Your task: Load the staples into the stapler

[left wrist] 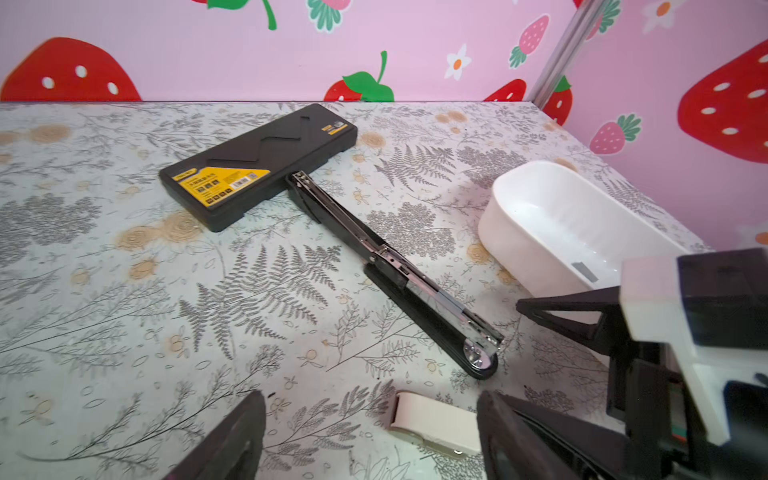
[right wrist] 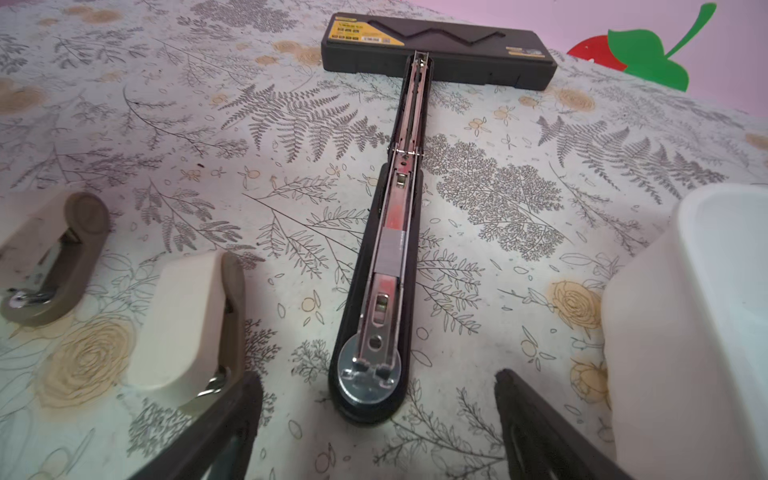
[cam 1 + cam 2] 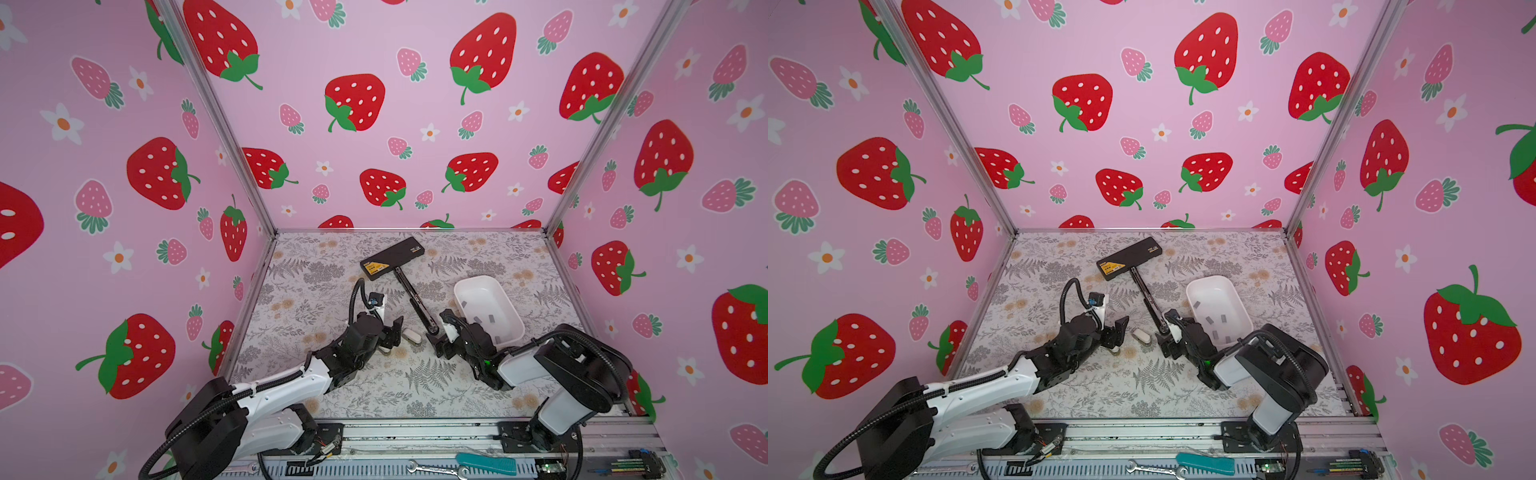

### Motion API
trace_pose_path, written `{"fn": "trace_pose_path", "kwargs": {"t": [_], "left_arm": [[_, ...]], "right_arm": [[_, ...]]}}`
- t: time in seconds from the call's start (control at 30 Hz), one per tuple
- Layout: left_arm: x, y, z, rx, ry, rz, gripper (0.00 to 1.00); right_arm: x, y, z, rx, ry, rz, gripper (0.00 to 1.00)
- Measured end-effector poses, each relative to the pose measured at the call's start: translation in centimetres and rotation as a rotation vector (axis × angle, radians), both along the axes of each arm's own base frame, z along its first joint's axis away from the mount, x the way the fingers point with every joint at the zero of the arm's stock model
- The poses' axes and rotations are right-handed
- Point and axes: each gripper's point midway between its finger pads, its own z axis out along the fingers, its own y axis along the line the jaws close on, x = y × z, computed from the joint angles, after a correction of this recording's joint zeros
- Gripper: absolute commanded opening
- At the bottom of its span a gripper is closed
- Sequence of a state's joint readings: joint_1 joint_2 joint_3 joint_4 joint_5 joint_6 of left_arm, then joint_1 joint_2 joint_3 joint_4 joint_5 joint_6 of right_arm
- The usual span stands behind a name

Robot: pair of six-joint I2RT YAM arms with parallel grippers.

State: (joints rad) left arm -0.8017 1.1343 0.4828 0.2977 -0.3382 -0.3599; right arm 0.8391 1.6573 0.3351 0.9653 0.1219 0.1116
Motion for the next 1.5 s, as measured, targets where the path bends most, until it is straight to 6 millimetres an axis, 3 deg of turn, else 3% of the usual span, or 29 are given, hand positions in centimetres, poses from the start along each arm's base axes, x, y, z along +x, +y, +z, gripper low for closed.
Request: {"fn": "trace_pose_path", "kwargs": {"t": [0.1,0.33,0.57,0.77,1.0,1.5], "left_arm": [[-0.1,0.9,0.0,-0.006,0.013,0.038,0.83],[-0.4,1.9,-1.1,0.013,0.047,0.076,0.83],[-0.2,2.4,-1.1,0.014,0.047,0.100,0.84],[0.0,3.9,-1.5,-0.007,0.072,0.159,0.85],[0.5,6.8,-2.1,-0.006,0.173,0.286,0.84],[0.0,7.6,-2.6,-0.046,0.237,0.306,0.84]], "right_arm": [[0.9,-0.1,-0.6,-0.007,0.022,-0.007,0.81],[1.4,0.9,-2.4,-0.031,0.076,0.027,0.79],[1.7,2.5,-2.4,-0.014,0.090,0.082,0.58],[1.4,2.8,-2.5,-0.014,0.092,0.112,0.48],[0.5,3.0,-2.6,-0.005,0.094,0.156,0.44],[-2.7,1.0,-2.6,0.003,0.084,0.205,0.44]]}}
